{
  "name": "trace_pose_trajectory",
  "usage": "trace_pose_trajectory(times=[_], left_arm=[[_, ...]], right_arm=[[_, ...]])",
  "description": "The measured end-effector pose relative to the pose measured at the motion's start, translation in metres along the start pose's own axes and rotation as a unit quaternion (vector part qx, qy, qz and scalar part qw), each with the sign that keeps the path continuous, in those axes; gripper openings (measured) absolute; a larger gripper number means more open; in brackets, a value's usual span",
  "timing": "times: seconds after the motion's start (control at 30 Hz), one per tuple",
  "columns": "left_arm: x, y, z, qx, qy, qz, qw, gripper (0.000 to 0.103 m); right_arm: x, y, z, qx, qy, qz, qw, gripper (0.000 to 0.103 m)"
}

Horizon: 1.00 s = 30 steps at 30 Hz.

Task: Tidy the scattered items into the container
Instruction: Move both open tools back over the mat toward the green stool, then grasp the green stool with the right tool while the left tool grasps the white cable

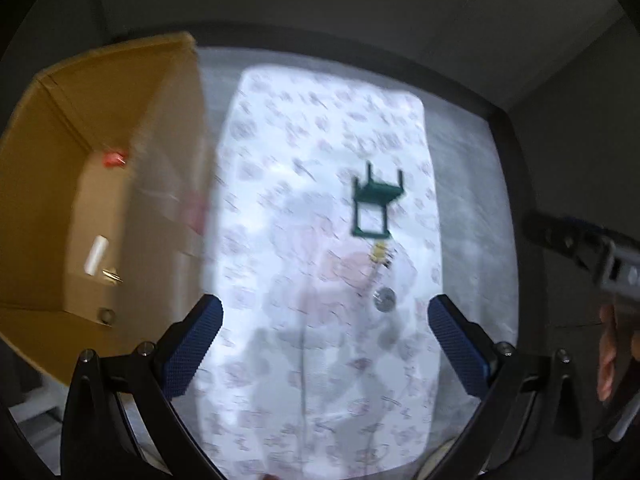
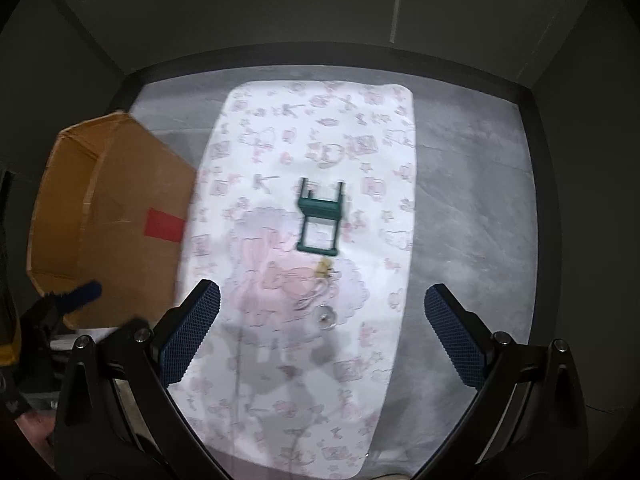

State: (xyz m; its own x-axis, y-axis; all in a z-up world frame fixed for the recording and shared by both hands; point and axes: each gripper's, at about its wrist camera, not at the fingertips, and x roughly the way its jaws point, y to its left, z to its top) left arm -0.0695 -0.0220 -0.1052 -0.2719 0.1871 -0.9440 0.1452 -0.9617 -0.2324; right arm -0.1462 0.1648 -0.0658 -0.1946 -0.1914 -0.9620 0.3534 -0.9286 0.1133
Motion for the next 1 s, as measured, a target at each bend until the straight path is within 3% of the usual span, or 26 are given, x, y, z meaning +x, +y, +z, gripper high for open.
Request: trace_pose_trajectory(times=[0.13,0.3,0.43,0.53,0.8,1.0], left_arm=[[0.034,-0.015,-0.009,0.002,0.023,-0.013,0.9996,0.087],[0.075,-0.027,-0.015,0.023,0.045,-0.007,0.9987,0.08],[0.107,-0.041,-0.019,0.065,0.047,0.015,0.9967,0.052],[0.129,-0.05,-0.021,0.079,0.056,0.008,0.9953,0.052],[0.18,-0.067,-0.022,0.077,0.083,-0.017,0.9934,0.051],[0.202,-0.072,-0.02,0.069,0.086,-0.01,0.9938,0.04]], right_arm=[[0.031,-0.019,-0.001,0.016,0.023,0.009,1.0,0.102],[0.075,-0.028,0.002,-0.003,0.05,0.017,0.999,0.098],[0.106,-0.036,0.008,-0.003,0.055,0.016,0.998,0.092],[0.135,-0.041,0.014,-0.004,0.073,0.027,0.997,0.084],[0.189,-0.042,0.026,-0.017,0.097,0.036,0.994,0.083],[0.217,-0.04,0.03,-0.025,0.109,0.043,0.993,0.073]])
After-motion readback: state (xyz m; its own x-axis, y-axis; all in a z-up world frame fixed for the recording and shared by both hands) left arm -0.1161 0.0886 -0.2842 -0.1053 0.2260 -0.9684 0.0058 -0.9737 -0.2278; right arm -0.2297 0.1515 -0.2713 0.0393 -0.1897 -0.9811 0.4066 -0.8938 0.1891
